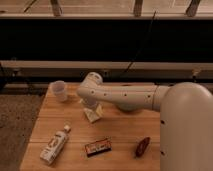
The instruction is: Wipe the white sponge on the table
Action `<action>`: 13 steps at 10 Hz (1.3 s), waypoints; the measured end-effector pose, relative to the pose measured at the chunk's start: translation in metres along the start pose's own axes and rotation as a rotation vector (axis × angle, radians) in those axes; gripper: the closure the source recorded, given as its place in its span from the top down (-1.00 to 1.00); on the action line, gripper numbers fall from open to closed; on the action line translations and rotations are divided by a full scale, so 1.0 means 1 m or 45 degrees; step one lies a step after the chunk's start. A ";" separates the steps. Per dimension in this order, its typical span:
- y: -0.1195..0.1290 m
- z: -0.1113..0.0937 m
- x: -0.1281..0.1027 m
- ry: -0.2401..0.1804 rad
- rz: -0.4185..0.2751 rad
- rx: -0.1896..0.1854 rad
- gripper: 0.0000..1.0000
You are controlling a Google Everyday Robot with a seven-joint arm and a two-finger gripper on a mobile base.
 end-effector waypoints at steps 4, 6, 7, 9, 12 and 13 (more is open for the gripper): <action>-0.006 0.013 0.006 -0.002 -0.258 -0.110 0.60; -0.004 0.017 0.017 0.007 -0.296 -0.141 0.60; -0.003 0.020 0.028 0.009 -0.296 -0.153 0.60; 0.002 0.026 0.042 0.001 -0.276 -0.167 0.60; 0.010 0.046 0.044 -0.050 -0.250 -0.200 0.60; 0.011 0.051 0.042 -0.071 -0.247 -0.207 0.60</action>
